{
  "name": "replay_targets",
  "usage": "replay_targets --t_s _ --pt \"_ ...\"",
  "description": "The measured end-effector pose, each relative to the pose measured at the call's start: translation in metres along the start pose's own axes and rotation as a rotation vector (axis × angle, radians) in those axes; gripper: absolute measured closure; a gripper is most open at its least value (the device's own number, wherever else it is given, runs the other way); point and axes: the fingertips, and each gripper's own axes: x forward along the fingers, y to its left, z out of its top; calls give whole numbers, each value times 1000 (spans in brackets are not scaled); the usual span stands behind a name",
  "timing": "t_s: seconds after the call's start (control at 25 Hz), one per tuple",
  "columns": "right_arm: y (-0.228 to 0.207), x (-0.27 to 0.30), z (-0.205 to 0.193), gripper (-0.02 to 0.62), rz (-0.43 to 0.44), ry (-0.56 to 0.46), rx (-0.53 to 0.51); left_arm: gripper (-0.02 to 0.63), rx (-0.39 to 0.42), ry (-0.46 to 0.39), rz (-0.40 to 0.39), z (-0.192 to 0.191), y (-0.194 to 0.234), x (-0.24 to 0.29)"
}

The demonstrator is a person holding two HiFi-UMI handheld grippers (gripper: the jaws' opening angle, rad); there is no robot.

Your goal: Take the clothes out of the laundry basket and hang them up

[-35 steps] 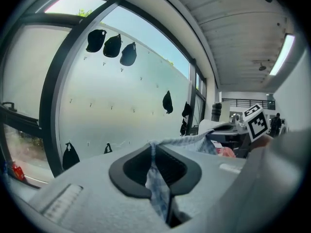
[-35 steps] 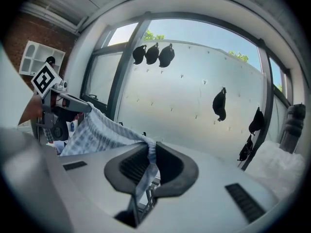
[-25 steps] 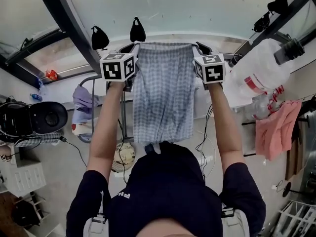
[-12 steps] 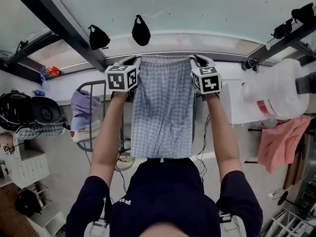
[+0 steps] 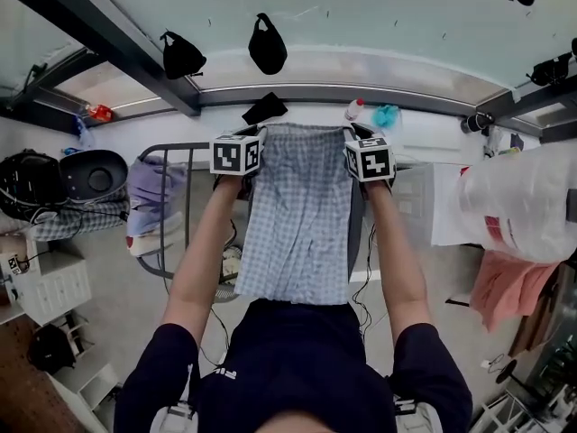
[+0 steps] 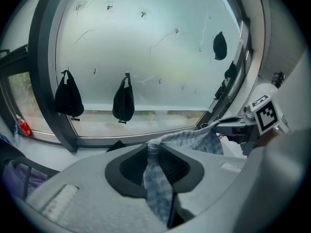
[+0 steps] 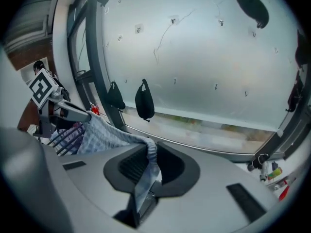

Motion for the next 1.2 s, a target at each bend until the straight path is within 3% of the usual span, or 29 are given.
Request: replay_targets --t_s 0.08,0.12,0.2,0.32,0.68,1.04,1.2 --pt "-2 6 -5 533 -15 14 7 496 2 38 9 -9 3 8" --pt "-4 8 -7 493 -19 22 10 447 2 56 12 -12 4 10" --pt "-5 10 -12 340 -5 38 22 379 -8 70 1 -17 5 12" --pt "-5 4 -17 266 27 45 47 360 -36 58 -18 -20 5 8" --pt "1 -40 -36 253 8 20 97 336 -64 -21 -19 -22 1 -33" --pt "54 -103 -61 244 38 -43 167 336 -60 -138 -82 -48 -37 -112" --pt "88 -140 -76 245 67 -83 196 325 -75 -185 -151 -64 -59 -151"
